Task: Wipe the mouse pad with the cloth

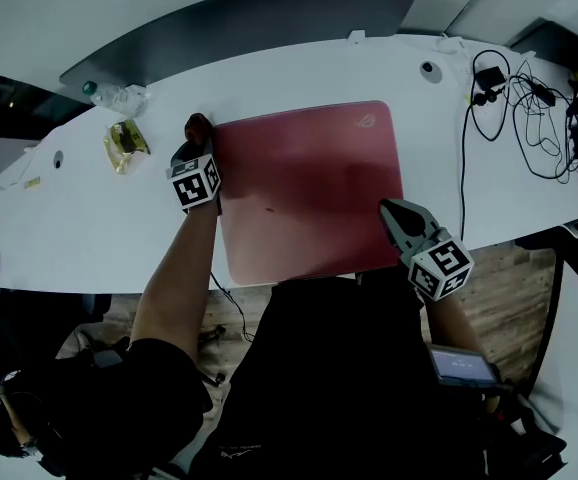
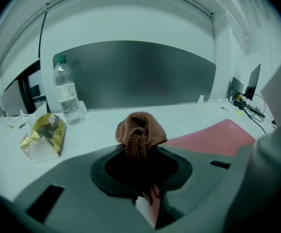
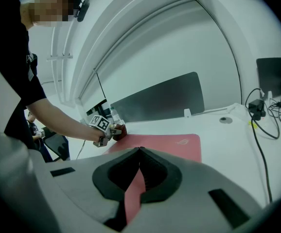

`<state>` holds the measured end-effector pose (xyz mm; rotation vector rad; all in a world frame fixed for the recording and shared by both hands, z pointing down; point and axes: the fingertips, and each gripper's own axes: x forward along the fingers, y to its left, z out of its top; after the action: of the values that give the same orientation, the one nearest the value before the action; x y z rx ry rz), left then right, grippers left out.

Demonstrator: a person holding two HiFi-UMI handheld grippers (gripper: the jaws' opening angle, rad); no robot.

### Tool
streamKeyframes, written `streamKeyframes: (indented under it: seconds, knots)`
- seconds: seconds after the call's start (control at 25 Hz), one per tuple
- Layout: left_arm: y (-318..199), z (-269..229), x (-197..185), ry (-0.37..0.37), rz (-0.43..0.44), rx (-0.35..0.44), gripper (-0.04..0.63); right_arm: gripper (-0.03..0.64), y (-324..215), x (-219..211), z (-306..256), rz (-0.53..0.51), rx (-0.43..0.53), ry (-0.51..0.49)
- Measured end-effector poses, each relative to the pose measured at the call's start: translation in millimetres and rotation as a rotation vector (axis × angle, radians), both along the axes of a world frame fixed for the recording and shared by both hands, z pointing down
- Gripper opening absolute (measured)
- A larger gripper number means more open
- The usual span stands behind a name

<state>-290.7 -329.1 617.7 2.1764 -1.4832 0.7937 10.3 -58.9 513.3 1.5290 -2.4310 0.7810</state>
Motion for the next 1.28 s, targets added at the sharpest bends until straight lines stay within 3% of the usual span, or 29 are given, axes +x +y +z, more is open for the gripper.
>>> streamKeyframes:
  seconds: [0.16, 0.44, 0.72, 1.28]
  knots:
    - [8, 7, 23, 0.054, 0.040, -0.035, 0.089, 0.025, -1, 4, 2, 0.008, -0.005, -0.008]
    - [11, 13, 40, 0.084, 0.042, -0.066, 0.089, 0.025, 2, 8, 6, 0.017, -0.015, -0.019]
    - [12, 11, 64, 0.067, 0.094, -0.069, 0.089, 0.025, -10, 7, 9, 0.015, -0.005, -0.049]
    - [35, 7, 147, 0.069, 0.134, -0.085, 0.089, 0.025, 6, 54, 6, -0.011, -0.005, -0.075]
